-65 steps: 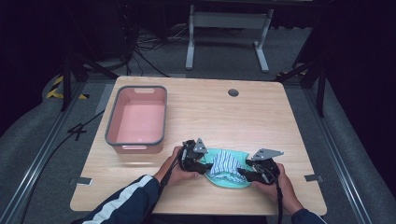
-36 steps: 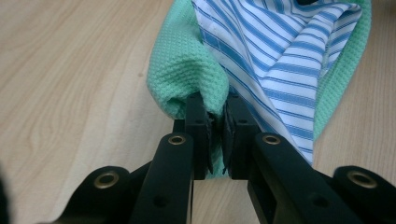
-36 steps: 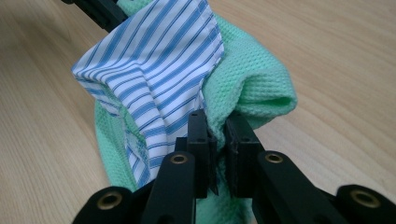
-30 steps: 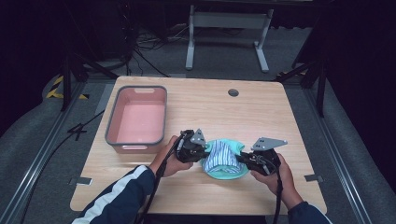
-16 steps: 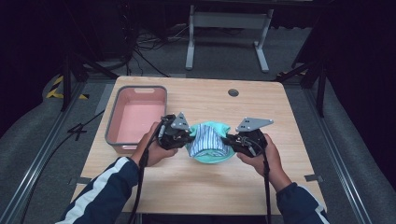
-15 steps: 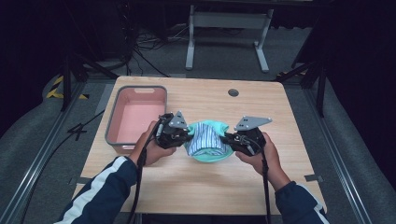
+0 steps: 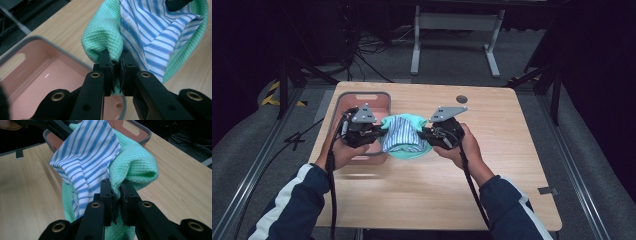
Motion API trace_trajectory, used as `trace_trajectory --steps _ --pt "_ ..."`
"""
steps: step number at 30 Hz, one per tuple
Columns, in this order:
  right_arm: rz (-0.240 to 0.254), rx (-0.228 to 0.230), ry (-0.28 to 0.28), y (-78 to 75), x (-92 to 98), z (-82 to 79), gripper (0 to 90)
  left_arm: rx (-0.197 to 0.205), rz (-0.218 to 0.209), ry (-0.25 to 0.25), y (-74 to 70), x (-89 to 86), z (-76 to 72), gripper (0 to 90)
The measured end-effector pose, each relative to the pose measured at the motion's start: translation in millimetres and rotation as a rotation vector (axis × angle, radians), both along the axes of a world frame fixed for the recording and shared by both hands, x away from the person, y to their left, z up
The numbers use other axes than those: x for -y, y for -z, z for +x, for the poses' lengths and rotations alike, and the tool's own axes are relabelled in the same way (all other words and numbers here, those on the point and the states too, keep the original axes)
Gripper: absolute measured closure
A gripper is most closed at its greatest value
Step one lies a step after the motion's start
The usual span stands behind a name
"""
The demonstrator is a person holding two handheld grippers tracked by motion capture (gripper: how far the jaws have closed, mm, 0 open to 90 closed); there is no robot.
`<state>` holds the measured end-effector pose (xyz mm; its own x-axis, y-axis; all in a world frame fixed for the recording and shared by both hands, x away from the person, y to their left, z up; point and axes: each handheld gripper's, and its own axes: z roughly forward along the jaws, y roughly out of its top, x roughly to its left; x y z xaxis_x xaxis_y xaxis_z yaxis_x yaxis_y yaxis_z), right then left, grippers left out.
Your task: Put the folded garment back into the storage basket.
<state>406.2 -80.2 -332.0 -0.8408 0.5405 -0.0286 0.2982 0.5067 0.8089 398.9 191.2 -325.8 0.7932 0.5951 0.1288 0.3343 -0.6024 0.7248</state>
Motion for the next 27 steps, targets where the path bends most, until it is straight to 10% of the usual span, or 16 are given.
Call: trace_trajectory --steps 27 --pt "0.007 0.017 -0.092 -0.1 -100.1 36.9 81.2 -0.007 0.007 -0.190 -1.3 -93.1 15.0 82.8"
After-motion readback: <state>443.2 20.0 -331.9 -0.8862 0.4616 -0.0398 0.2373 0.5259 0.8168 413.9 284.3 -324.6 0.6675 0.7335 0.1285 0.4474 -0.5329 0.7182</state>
